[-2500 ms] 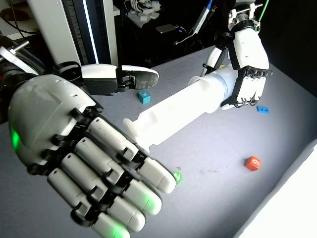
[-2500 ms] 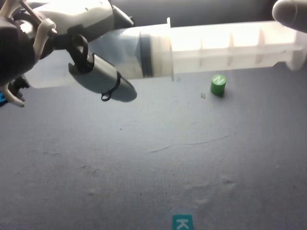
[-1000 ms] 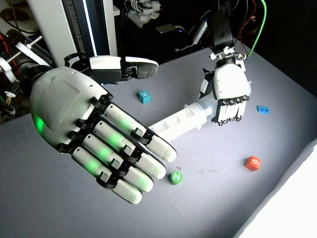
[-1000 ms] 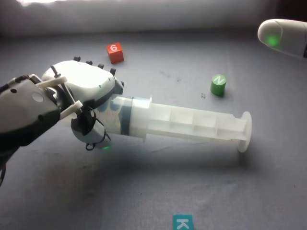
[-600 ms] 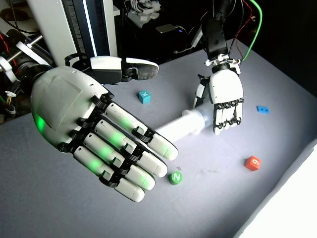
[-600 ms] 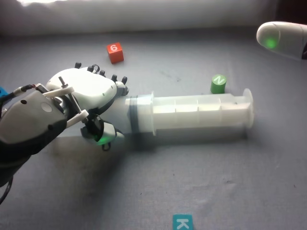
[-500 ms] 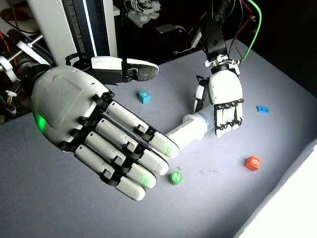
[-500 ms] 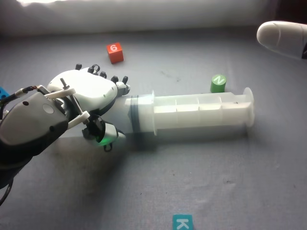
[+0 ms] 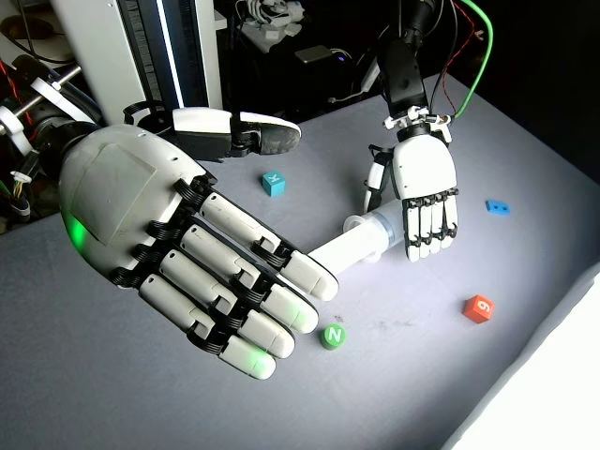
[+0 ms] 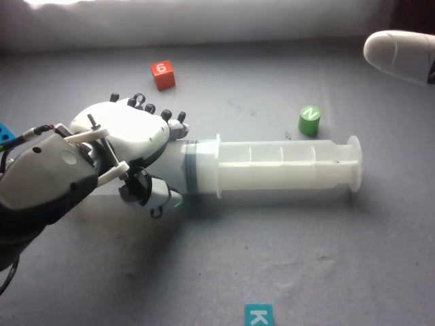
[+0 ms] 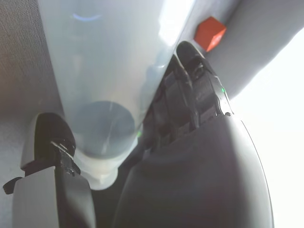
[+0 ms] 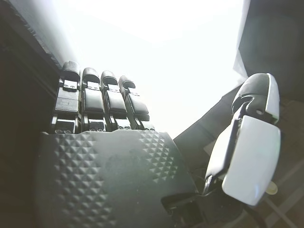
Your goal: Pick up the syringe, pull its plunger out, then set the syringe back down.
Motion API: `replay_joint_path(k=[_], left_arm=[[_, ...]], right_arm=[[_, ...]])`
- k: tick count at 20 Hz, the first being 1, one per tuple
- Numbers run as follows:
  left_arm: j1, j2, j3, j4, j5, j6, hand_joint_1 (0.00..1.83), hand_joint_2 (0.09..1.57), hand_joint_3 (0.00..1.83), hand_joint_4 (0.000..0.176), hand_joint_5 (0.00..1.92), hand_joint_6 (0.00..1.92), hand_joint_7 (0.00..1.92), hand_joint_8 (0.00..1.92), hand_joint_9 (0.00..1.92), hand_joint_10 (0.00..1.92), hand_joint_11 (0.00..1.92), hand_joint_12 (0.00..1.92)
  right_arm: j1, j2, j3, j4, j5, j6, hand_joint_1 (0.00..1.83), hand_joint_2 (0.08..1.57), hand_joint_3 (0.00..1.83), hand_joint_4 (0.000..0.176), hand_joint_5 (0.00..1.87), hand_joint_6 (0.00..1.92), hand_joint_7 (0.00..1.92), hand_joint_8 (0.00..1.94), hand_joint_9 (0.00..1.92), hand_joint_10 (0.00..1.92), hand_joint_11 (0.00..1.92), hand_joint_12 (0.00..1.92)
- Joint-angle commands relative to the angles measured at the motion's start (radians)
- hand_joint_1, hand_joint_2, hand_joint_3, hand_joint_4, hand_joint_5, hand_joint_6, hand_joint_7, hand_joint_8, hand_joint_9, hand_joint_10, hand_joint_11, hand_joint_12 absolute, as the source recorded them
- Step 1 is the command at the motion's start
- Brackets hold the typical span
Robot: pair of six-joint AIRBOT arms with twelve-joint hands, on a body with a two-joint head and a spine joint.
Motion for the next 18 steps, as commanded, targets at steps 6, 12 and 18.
replay_joint_path(k=[6,12,18], left_arm=[[-0.047,0.057,-0.033,0.017,-0.053,0.004,0.48,1.14,0.00,0.000,0.33,0.01,0.41,0.00,0.38,0.00,0.06,0.71],[-0.118,0.094,-0.071,-0.033,-0.014,0.004,0.33,1.11,0.00,0.000,0.35,0.00,0.41,0.00,0.40,0.00,0.07,0.73],[-0.198,0.158,-0.124,-0.039,0.027,0.004,0.31,1.11,0.00,0.000,0.34,0.00,0.42,0.00,0.41,0.00,0.06,0.74]], right_arm=[[0.003,0.004,-0.001,-0.045,0.124,0.008,0.36,0.78,0.01,0.000,0.00,0.00,0.00,0.00,0.00,0.00,0.00,0.09],[0.002,0.004,-0.001,-0.056,0.129,0.008,0.36,0.79,0.01,0.000,0.00,0.00,0.00,0.00,0.00,0.00,0.01,0.01],[0.001,0.004,-0.004,-0.057,0.129,0.008,0.35,0.79,0.00,0.000,0.00,0.00,0.00,0.00,0.01,0.00,0.02,0.02]])
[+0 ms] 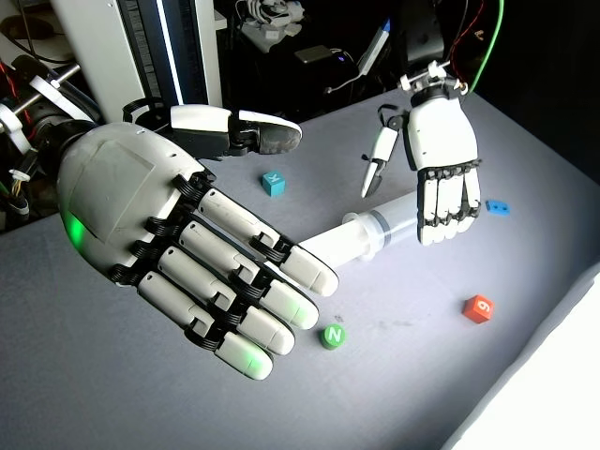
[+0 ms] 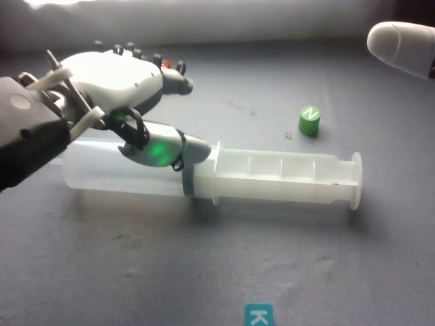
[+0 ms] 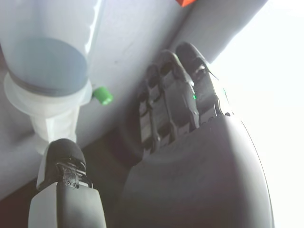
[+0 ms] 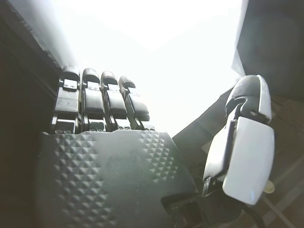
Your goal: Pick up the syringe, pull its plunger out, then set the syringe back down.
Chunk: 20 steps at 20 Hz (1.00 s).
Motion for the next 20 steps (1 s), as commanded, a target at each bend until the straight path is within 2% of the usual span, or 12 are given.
replay_joint_path(k=[1,3,4,5,6,7,9,10,12,13,15,20], left_arm=[[-0.023,0.012,-0.004,0.042,-0.041,0.000,0.33,1.08,0.00,0.000,0.41,0.01,0.51,0.01,0.51,0.02,0.13,0.77],[-0.058,0.032,-0.012,0.042,-0.002,0.000,0.27,1.09,0.00,0.000,0.54,0.02,0.69,0.06,0.66,0.08,0.21,0.88],[-0.084,0.042,-0.012,0.042,0.036,0.000,0.33,1.07,0.00,0.000,0.70,0.32,0.60,0.83,0.48,1.07,0.20,1.37],[-0.095,0.046,-0.012,0.042,0.053,0.000,0.37,1.06,0.00,0.000,0.55,0.99,0.46,1.47,0.36,1.66,0.19,1.79],[-0.114,0.053,-0.011,0.042,0.082,0.000,0.32,1.06,0.00,0.000,0.42,1.49,0.36,1.81,0.31,1.87,0.24,1.89],[-0.134,0.060,-0.012,0.042,0.107,0.000,0.27,1.06,0.00,0.000,0.45,1.83,0.48,1.90,0.46,1.91,0.48,1.92],[-0.163,0.063,-0.012,0.042,0.120,0.000,0.13,1.08,0.00,0.000,0.92,1.92,0.98,1.92,0.92,1.92,0.98,1.92],[-0.172,0.063,-0.013,0.042,0.119,0.000,0.17,1.09,0.00,0.000,1.28,1.92,1.32,1.92,1.30,1.92,1.32,1.92],[-0.191,0.061,-0.017,0.042,0.110,0.000,0.51,1.24,0.02,0.000,1.45,1.92,1.55,1.92,1.55,1.92,1.52,1.92],[-0.198,0.060,-0.019,0.042,0.110,0.000,0.84,1.29,0.01,0.000,1.33,1.92,1.47,1.92,1.49,1.92,1.51,1.92],[-0.220,0.061,-0.022,0.042,0.112,0.000,1.15,1.27,0.00,0.000,1.24,1.92,1.40,1.92,1.43,1.92,1.46,1.92],[-0.258,0.063,-0.026,0.042,0.141,0.000,1.09,1.29,0.00,0.000,1.15,1.92,1.29,1.92,1.32,1.92,1.35,1.92]], right_arm=[[0.006,0.004,-0.002,-0.046,0.116,0.008,0.32,0.83,0.00,0.000,0.00,0.00,0.05,0.00,0.06,0.00,0.00,0.22],[0.005,0.004,-0.004,-0.053,0.120,0.008,0.37,0.86,0.00,0.000,0.08,0.01,0.17,0.01,0.19,0.03,0.00,0.68],[0.005,0.004,-0.004,-0.056,0.122,0.008,0.39,0.88,0.00,0.000,0.27,0.07,0.41,0.11,0.41,0.16,0.00,1.18],[0.005,0.003,-0.005,-0.057,0.122,0.008,0.37,0.93,0.00,0.000,0.36,0.29,0.41,0.59,0.24,1.01,0.00,1.56],[0.005,0.003,-0.006,-0.059,0.124,0.008,0.37,0.93,0.00,0.000,0.30,0.92,0.30,1.45,0.21,1.68,0.06,1.85],[0.005,0.003,-0.006,-0.061,0.125,0.008,0.37,0.93,0.00,0.000,0.31,1.72,0.40,1.84,0.40,1.87,0.31,1.91],[0.002,0.004,-0.006,-0.061,0.126,0.008,0.34,0.94,0.00,0.000,0.50,1.91,0.67,1.94,0.69,1.92,0.64,1.92],[0.002,0.004,-0.006,-0.061,0.126,0.008,0.28,1.03,0.02,0.000,0.89,1.92,1.08,1.94,1.10,1.92,1.04,1.92],[0.001,0.003,-0.006,-0.063,0.125,0.008,0.10,1.34,0.01,0.006,1.33,1.92,1.46,1.94,1.60,1.92,1.75,1.92],[0.001,0.003,-0.006,-0.063,0.125,0.008,0.27,1.50,0.03,0.043,1.41,1.92,1.53,1.94,1.69,1.92,1.86,1.92],[-0.001,0.003,-0.006,-0.066,0.125,0.008,0.57,1.56,0.01,0.162,1.48,1.92,1.59,1.94,1.74,1.92,1.90,1.92],[-0.001,0.003,-0.006,-0.070,0.126,0.008,0.53,1.54,0.00,0.176,1.37,1.92,1.52,1.94,1.69,1.92,1.85,1.92]])
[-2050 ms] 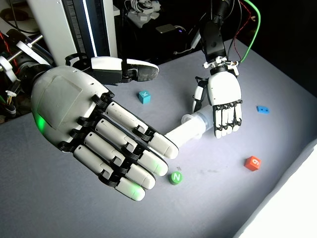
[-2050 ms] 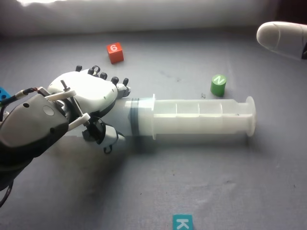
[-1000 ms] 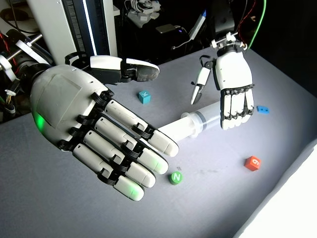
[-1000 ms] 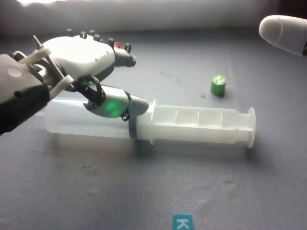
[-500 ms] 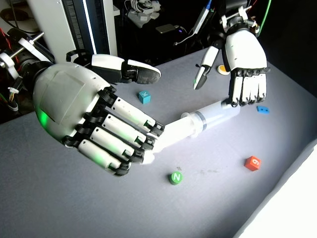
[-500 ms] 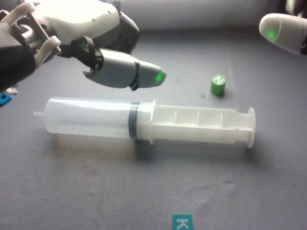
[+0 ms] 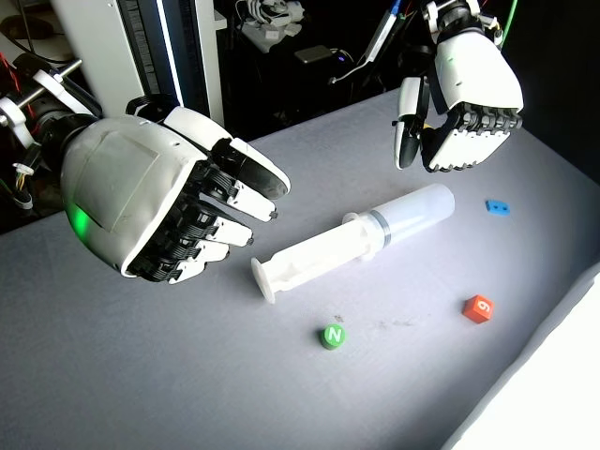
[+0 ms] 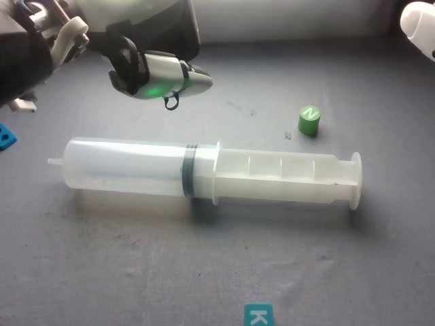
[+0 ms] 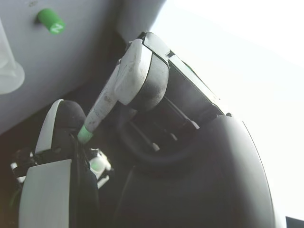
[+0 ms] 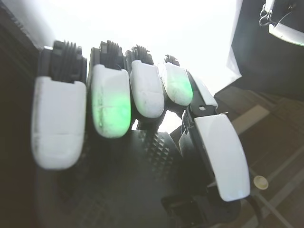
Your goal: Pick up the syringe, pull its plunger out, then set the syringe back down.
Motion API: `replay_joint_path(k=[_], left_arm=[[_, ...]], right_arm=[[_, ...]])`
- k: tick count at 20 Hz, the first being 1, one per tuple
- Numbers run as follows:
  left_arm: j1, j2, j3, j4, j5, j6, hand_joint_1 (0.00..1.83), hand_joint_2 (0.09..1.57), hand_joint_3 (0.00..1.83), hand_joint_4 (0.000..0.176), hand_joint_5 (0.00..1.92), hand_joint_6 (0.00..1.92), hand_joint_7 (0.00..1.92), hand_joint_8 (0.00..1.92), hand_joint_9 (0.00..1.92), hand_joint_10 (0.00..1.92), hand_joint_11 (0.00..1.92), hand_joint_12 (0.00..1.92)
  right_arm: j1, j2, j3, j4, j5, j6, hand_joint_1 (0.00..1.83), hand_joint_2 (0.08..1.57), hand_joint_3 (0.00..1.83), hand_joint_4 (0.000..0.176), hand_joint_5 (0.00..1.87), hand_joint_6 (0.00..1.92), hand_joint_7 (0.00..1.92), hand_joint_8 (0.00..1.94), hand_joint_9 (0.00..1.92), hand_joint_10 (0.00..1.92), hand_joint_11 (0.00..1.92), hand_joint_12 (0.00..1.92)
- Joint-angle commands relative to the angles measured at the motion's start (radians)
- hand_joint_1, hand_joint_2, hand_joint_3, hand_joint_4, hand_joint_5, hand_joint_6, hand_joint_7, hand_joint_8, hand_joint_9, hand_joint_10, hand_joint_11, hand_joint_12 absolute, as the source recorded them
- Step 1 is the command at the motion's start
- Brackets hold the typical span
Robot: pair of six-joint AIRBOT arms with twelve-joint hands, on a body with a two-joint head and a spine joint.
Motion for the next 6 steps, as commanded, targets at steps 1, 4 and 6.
replay_joint_path(k=[1,4,6], left_arm=[[-0.021,0.008,-0.001,0.027,-0.039,-0.001,1.06,1.30,0.01,0.000,1.15,1.92,1.29,1.92,1.31,1.92,1.35,1.92],[-0.033,0.017,0.000,0.027,-0.029,-0.001,1.03,1.32,0.01,0.000,1.11,1.92,1.23,1.92,1.25,1.92,1.32,1.92],[-0.037,0.024,-0.001,0.075,-0.028,-0.001,0.97,1.35,0.01,0.000,1.09,1.92,1.20,1.92,1.20,1.92,1.29,1.92]], right_arm=[[0.005,0.005,0.000,-0.039,0.110,0.008,0.49,1.54,0.00,0.176,1.35,1.92,1.52,1.94,1.69,1.92,1.85,1.92],[0.005,0.005,0.000,-0.040,0.111,0.008,0.42,1.56,0.01,0.176,1.34,1.92,1.51,1.94,1.70,1.92,1.86,1.92],[0.005,0.005,0.000,-0.040,0.111,0.008,0.40,1.56,0.00,0.176,1.35,1.92,1.51,1.94,1.70,1.92,1.87,1.92]])
